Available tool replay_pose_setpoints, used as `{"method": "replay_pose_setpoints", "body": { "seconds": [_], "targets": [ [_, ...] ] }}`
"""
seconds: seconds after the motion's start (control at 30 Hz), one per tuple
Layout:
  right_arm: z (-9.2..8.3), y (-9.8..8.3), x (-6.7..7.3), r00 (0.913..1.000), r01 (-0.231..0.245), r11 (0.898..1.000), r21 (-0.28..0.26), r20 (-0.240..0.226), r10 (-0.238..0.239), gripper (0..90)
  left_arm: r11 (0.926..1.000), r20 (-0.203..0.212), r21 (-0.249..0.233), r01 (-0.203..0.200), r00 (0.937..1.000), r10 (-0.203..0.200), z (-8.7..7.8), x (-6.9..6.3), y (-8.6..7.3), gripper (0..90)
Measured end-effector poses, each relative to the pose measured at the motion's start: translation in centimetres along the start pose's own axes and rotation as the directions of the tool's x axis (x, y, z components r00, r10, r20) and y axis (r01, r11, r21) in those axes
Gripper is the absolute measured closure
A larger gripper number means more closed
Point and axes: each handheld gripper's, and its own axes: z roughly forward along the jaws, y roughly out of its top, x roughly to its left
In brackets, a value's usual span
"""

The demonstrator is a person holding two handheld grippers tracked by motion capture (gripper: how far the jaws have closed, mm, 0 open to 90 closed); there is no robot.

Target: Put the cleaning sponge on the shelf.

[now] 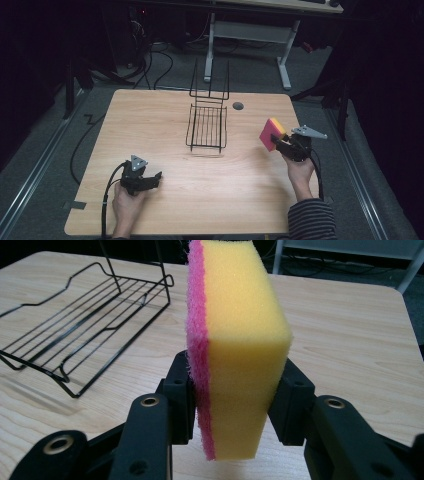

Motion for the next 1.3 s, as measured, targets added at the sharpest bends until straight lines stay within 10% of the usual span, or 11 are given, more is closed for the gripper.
{"method": "replay_pose_setpoints", "body": {
  "seconds": [1.3],
  "targets": [
    [-1.0, 3.6, 5.1, 0.9868, 0.109, 0.993, -0.038, -0.116, -0.113, 60.1, 1.0, -0.001, 0.0, -0.001, 1.0, 0.001, 0.0, 0.0, 0.0, 21.6]
  ]
}}
